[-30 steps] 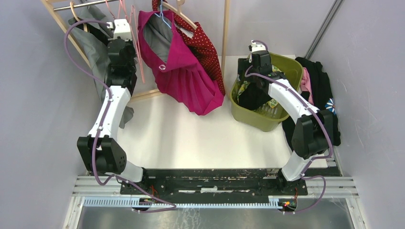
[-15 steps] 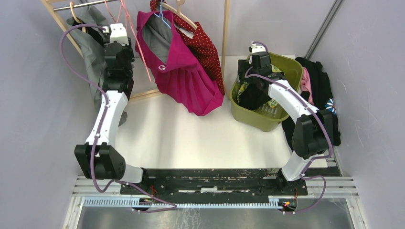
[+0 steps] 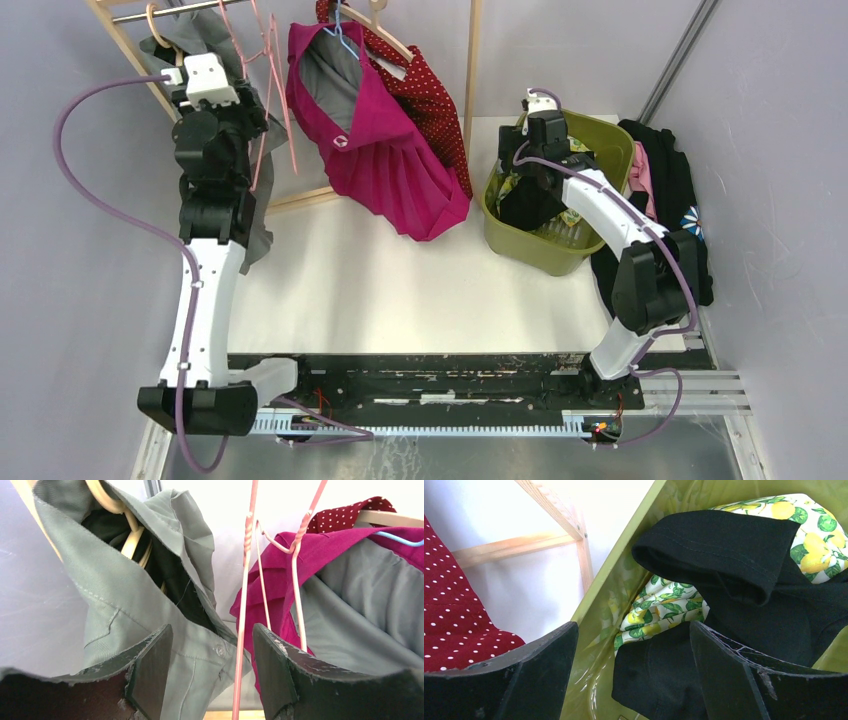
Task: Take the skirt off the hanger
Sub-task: Place the hanger at the clothesline.
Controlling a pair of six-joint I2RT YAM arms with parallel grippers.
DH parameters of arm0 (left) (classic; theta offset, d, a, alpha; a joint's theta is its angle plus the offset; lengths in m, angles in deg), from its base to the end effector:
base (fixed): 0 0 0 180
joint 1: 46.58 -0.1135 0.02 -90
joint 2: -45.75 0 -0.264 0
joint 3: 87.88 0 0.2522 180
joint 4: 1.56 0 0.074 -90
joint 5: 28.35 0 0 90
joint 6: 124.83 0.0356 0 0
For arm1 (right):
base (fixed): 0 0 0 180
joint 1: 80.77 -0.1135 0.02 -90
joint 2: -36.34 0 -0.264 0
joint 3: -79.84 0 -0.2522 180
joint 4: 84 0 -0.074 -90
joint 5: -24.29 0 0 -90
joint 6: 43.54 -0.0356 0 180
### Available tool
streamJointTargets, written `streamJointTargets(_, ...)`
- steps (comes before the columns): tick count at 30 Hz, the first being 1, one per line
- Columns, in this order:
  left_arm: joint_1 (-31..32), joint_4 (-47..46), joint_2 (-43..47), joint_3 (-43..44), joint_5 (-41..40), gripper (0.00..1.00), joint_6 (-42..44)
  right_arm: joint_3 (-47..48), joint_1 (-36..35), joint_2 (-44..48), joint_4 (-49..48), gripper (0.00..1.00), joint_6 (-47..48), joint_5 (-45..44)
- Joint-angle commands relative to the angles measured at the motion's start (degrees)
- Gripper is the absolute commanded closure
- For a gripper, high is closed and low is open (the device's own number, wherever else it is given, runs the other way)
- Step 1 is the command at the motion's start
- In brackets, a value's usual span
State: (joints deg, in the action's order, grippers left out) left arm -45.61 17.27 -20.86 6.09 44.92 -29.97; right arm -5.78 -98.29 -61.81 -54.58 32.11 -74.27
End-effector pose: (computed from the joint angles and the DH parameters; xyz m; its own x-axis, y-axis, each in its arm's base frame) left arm 0.2462 0.0061 0.4877 0.1250 0.0790 -0.9890 -0.2800 0.9591 0.0412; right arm 0.3835 0.1155 0.2985 -0.5501 0.0834 -0.8309 -0.0439 0.9907 0.1285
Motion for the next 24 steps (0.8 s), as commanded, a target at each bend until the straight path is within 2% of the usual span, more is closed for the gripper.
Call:
streamJointTargets(1,0.11,4.07,3.43,1.22,2.55,0.33,-4.43,-0.89,-0.74,2.47,-1.35,0.12,-0.36,0.78)
streamJointTargets(5,1.63,7.1,5.44,3.02,7.11,0.36,-10.32,-0.8,-1.1,2.53,-1.08,0.12,0.08,0.17)
streamJointTargets(11,5.68,9.68,1.76,9.55,18.4,0.5,-20.66,-0.63,-1.49,2.39,-0.91,0.12,0.24,-0.27)
streamJointTargets(14,7.96,8.95,0.07,11.87,20.51,0.55,-23.6,-0.89,-1.7,2.76,-0.87,0.12,0.62,-0.71)
streamJointTargets(18,10.11,8.1,-2.85,13.75,21.59,0.56,-25.07,-1.03,-1.98,3.0,-0.96,0.12,0.85,-0.99)
streamJointTargets(24,13.44,7.53,-7.25,16.53,22.13,0.58,-25.78,0.67,-5.47,4.08,0.7,0.12,7.21,-6.16)
